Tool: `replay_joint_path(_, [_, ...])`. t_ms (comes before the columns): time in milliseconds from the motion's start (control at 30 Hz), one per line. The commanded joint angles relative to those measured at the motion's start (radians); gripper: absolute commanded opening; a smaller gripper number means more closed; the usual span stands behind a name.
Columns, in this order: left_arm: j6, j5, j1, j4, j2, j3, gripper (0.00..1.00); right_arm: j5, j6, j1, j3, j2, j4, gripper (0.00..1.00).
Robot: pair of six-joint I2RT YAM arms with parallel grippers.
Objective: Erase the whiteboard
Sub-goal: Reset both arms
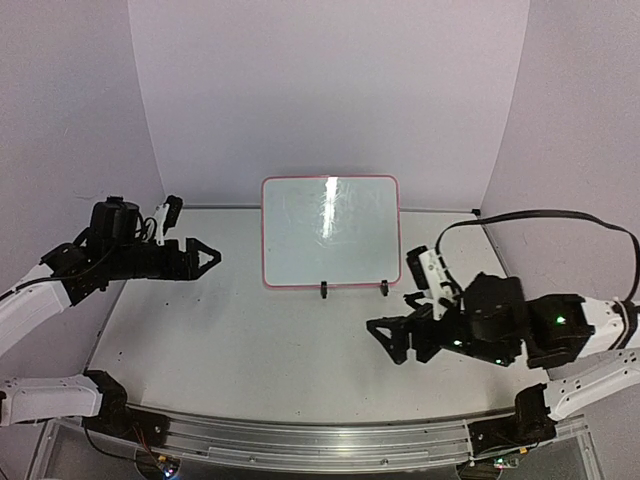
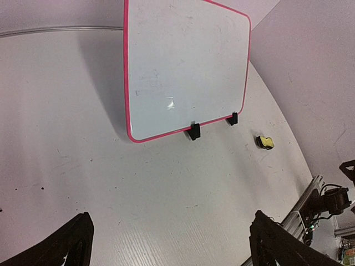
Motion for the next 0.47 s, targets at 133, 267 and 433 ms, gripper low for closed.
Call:
replay_joint_path(133, [0.055,0.025,0.005,0.031,-0.032,0.005,1.0,-0.076,-0.047,0.008,-0.064,-0.291,-0.158,0.98])
replay_joint_path(267, [0.071,0.019,0.005,0.011,-0.033,0.013,1.0,-0.042,-0.06,0.007,-0.044,-0.294,-0.217,0.98])
replay_joint_path(433, [0.092,0.006,0.005,0.006,-0.058,0.017,1.0,-0.02,-0.066,0.007,-0.024,-0.255,-0.242,0.98])
